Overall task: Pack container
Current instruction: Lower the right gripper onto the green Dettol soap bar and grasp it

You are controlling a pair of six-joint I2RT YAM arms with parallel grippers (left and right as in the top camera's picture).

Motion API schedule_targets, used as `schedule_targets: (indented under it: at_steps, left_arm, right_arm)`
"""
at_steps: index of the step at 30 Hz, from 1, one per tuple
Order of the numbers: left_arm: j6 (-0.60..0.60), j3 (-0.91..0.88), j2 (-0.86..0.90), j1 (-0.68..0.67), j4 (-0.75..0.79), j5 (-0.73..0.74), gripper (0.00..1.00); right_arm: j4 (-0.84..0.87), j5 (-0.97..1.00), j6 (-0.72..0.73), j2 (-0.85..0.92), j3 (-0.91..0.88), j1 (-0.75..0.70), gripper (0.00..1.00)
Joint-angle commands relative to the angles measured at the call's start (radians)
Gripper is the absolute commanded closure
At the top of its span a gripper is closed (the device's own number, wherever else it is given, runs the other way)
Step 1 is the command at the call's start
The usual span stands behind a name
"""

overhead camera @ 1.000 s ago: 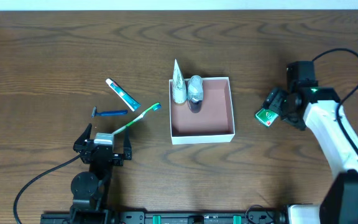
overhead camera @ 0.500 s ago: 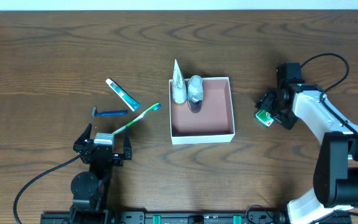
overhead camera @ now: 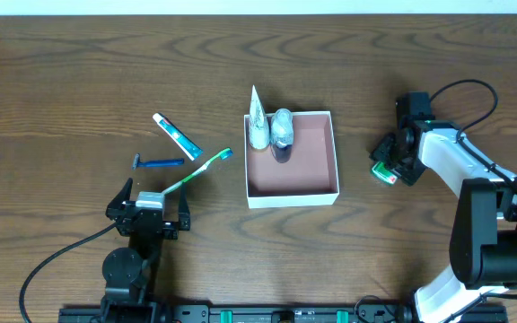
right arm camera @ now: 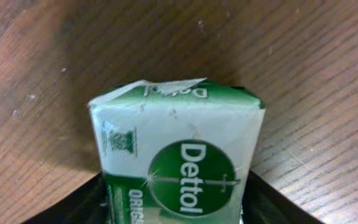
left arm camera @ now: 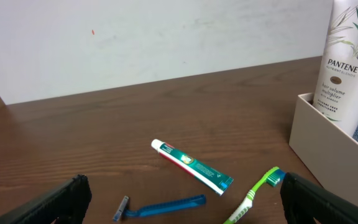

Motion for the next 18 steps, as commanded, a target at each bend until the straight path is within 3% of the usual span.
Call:
schedule_targets:
  at_steps: [1,8,18]
  left_arm:
    - [0.013,-0.019,-0.001,-0.002,-0.035,-0.008,0.02]
    - [0.013,-0.019,-0.001,-0.002,-0.035,-0.008,0.02]
    - [0.013,-0.019,-0.001,-0.002,-0.035,-0.008,0.02]
  right_arm:
    - [0.005,-0.002,0.012,0.037,-0.008,-0.005,0.46]
    - [0.005,-0.002,-0.001,0.037,-0.008,-0.005,0.71]
    - [0.001,-0.055,-0.114,-0.004,-0.004,-0.005,0.73]
